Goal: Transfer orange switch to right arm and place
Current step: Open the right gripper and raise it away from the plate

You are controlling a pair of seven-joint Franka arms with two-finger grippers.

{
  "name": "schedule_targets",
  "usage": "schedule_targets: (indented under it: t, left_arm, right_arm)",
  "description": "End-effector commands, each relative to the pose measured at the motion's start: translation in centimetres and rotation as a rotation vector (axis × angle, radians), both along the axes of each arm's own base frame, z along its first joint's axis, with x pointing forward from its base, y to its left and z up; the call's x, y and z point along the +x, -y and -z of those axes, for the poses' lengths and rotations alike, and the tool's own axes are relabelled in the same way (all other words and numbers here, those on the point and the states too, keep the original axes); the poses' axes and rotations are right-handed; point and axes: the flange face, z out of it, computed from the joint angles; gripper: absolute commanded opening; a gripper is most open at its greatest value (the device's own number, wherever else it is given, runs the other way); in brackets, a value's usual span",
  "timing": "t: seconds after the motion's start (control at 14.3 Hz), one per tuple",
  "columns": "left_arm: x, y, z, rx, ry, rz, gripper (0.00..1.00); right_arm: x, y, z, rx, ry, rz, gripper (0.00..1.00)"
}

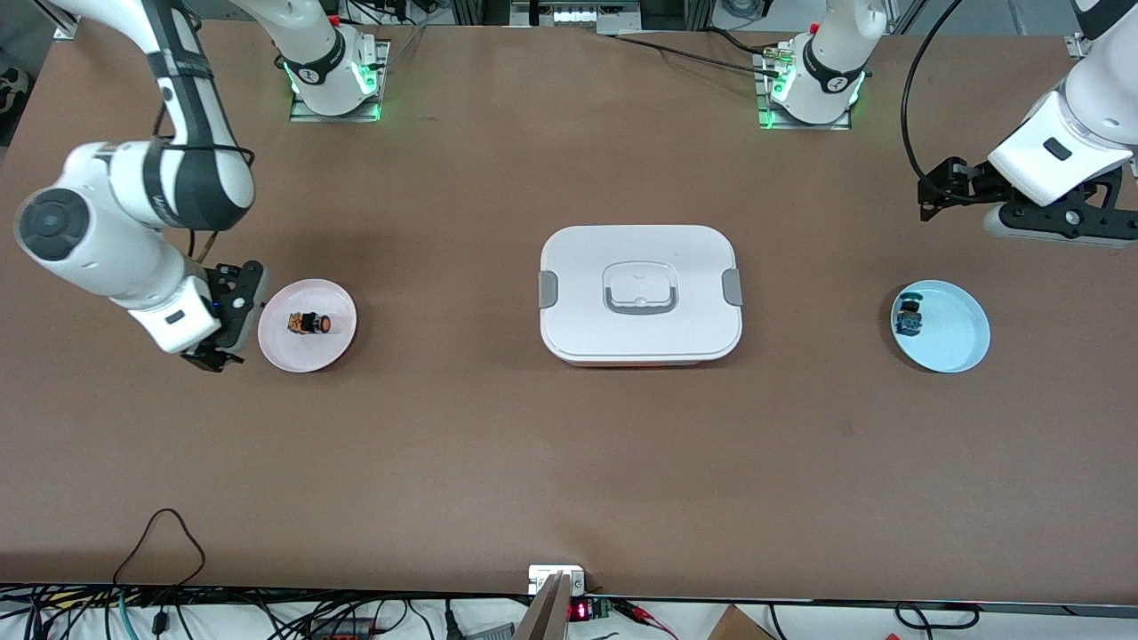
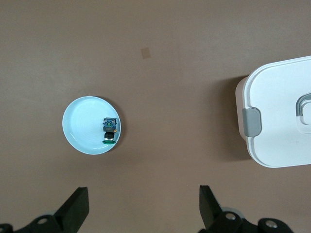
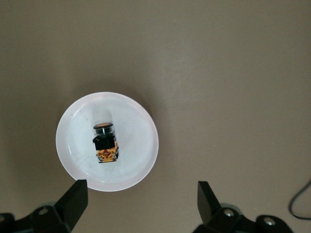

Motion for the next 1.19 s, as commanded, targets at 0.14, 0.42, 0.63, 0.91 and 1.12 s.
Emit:
schedule_targets:
  t: [0.14,0.42,0.63,0.91,1.12]
  left_arm:
    - [0.4,0.3,-0.8,0.005,-0.004,0.014,1.00]
    - [0.3,0.3,-0.8,0.006,-0.010,0.015,1.00]
    - [0.3,0.3,-0.8,0.006,-0.008,0.015,1.00]
    - [0.3,0.3,-0.8,0.006,-0.012,0.016,1.00]
    - [0.3,0.3,-0.8,0.006,-0.012,0.016,1.00]
  right_arm:
    - [1.3,-0.4,-7.7,0.033,0.026,0.159,1.00]
    - [0.7,-0.9,-10.2,0.067,-0.028,0.573,1.00]
    - [0.2,-1.1,-10.4,0.067,-0.057,0.789,1.00]
    - [-1.5,-3.2,-10.5,-0.041,-0.133,1.077,1.00]
    - [-2.4,-3.2,-12.9,-0.078,-0.172,1.212,1.00]
